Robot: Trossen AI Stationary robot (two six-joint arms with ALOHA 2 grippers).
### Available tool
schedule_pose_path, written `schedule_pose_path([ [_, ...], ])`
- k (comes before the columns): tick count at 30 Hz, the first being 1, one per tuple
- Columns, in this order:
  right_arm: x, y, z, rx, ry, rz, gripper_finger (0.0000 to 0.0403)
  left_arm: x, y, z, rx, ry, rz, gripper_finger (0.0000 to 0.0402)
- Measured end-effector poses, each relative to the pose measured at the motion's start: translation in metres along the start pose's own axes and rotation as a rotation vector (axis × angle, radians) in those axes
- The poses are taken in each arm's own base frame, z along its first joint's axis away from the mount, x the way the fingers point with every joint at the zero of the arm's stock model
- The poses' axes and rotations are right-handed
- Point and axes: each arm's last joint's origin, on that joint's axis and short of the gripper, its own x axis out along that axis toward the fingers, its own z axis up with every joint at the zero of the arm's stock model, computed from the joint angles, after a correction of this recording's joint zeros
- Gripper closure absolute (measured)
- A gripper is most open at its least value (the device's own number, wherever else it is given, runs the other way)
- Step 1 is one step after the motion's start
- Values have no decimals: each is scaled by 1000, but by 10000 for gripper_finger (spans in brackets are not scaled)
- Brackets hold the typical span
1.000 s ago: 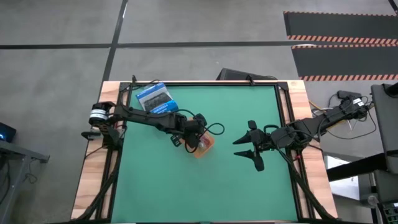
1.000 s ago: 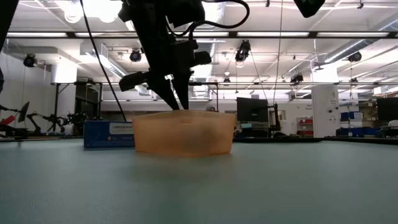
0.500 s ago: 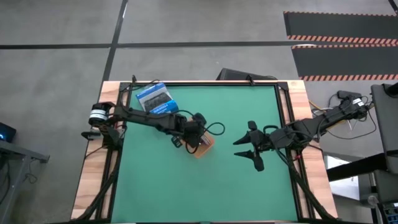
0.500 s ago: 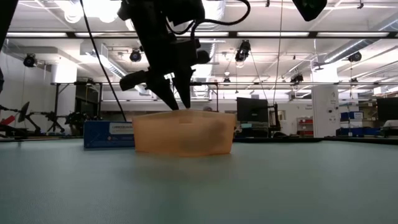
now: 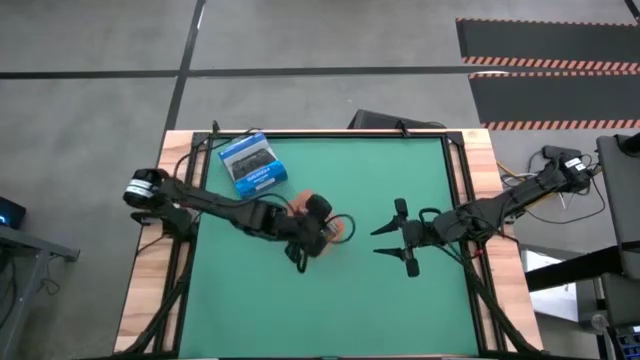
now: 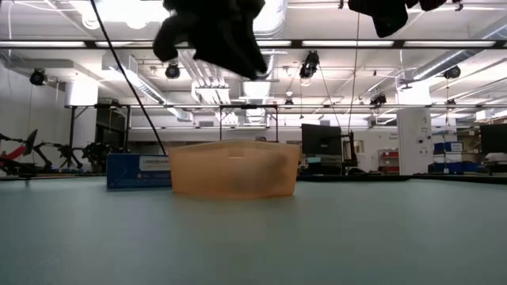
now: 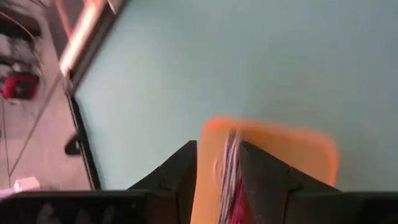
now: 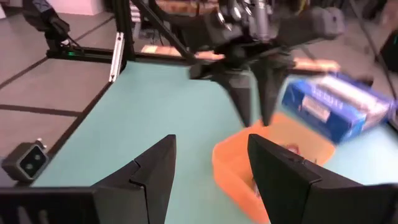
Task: Pick and place USB-C Cables
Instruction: Return to Home Position
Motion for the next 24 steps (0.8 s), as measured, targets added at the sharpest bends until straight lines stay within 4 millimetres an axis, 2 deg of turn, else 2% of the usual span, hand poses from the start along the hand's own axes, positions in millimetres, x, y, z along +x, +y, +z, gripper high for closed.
schedule_pose_path([
  [3,1,-1,-10,-72,-58,-4,211,-9,-14,10,-14,-104,15,311],
  [8,-1,-11,-16,-109,-135,-57,211,-24,-34,8,-34,-246,24,363],
  [12,-3,-26,-15,-112,-143,-110,211,-32,-43,-8,-95,-303,54,397],
  [24,-7,-52,-18,-144,-118,-115,211,-68,-69,-77,-238,-522,195,394],
])
